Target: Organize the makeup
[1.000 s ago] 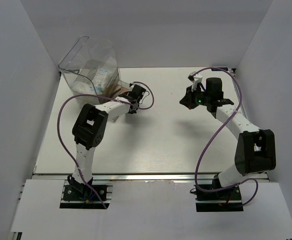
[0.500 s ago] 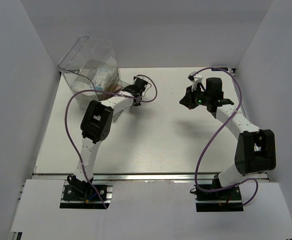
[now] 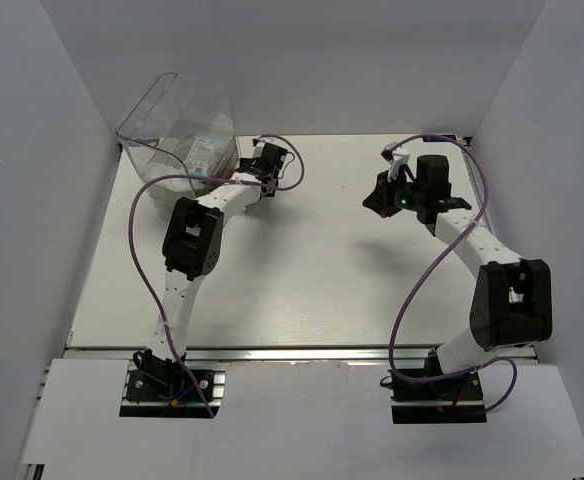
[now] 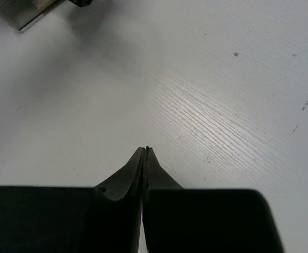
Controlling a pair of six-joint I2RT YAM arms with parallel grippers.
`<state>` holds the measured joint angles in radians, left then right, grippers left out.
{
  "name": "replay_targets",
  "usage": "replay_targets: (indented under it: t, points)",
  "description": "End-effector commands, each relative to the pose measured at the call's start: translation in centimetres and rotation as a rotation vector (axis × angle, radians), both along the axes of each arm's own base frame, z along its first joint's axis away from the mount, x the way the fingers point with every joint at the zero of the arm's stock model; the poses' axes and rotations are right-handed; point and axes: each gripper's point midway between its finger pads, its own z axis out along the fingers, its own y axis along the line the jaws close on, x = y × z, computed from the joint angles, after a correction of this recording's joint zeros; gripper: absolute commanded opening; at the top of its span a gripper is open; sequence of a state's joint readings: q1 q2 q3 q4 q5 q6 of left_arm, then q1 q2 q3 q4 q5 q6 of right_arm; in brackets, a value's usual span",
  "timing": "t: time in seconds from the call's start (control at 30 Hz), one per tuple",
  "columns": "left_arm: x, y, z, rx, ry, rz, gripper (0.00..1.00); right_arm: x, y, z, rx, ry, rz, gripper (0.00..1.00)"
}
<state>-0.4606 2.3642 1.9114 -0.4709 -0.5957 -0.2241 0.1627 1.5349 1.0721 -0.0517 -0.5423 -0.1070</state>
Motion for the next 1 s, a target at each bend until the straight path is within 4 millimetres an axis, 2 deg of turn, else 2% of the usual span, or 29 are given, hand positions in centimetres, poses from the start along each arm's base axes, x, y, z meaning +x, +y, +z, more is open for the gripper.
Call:
replay_targets:
  t: [0.0,0.07,0.13,0.33,0.4,0.5,0.53,0.57,0.6,0.63,0.7,0.73,0.77,0.8,0.83,0.87,0.9,0.93,0.97]
  points:
    - [0.9,2.5,0.9,0.013,-0.016,0.070,0.62,0.2,0.1,2.0,0.029,-0.050,0.007,0.00]
    - [0.9,3.9,0.4,0.018,-0.002,0.094,0.64,0.2,0.2,2.1,0.031,-0.052,0.007,0.00]
    - [0.9,4.9,0.6,0.025,-0.004,0.116,0.74,0.3,0.1,2.2,0.035,-0.051,0.002,0.00]
    - [1.0,6.0,1.2,0.033,-0.014,0.127,0.82,0.4,0.1,2.2,0.039,-0.046,0.002,0.00]
    - [1.1,5.7,1.5,0.016,-0.017,0.119,0.82,0.3,0.1,2.3,0.035,-0.050,0.006,0.00]
    - [0.9,4.1,2.4,-0.056,-0.019,0.054,0.80,0.1,-0.1,2.1,0.010,-0.057,0.020,0.00]
    - [0.3,2.9,1.7,-0.086,-0.003,0.005,0.80,0.0,-0.1,2.2,0.002,-0.064,0.024,0.00]
    - [0.1,2.3,3.4,-0.102,-0.028,-0.028,0.81,-0.3,-0.3,1.8,-0.018,-0.069,0.032,0.00]
    - [-0.2,1.6,3.9,-0.121,-0.032,-0.062,0.88,-0.4,-0.5,2.1,-0.027,-0.083,0.034,0.00]
    - [-1.0,-0.2,4.9,-0.166,-0.052,-0.140,0.98,-0.7,-0.7,2.0,-0.049,-0.095,0.041,0.14]
    - [-2.2,-0.8,6.0,-0.201,-0.051,-0.187,0.98,-1.0,-0.9,2.1,-0.070,-0.105,0.044,0.40]
    - [-3.3,-1.5,5.6,-0.221,-0.045,-0.221,0.98,-1.2,-1.1,2.1,-0.078,-0.110,0.042,0.56]
    - [-4.1,-2.5,6.3,-0.265,-0.043,-0.272,0.98,-1.4,-1.2,2.2,-0.088,-0.112,0.043,0.88]
    - [-4.9,-2.9,9.1,-0.301,-0.087,-0.300,0.98,-1.8,-1.4,2.5,-0.095,-0.128,0.041,0.89]
    - [-5.4,-3.6,10.3,-0.339,-0.116,-0.334,0.98,-2.0,-1.5,2.7,-0.096,-0.138,0.038,0.89]
    - [-7.1,-4.3,9.8,-0.380,-0.086,-0.379,0.98,-2.1,-1.7,3.0,-0.098,-0.150,0.031,0.89]
    - [-8.1,-4.5,12.5,-0.413,-0.132,-0.402,0.98,-2.5,-1.7,3.7,-0.093,-0.168,0.030,0.89]
    - [-9.0,-5.1,13.5,-0.454,-0.152,-0.419,0.98,-2.7,-1.6,4.0,-0.090,-0.167,0.030,0.90]
    - [-10.6,-5.2,12.5,-0.473,-0.125,-0.433,0.98,-2.7,-1.9,4.2,-0.096,-0.164,0.013,0.89]
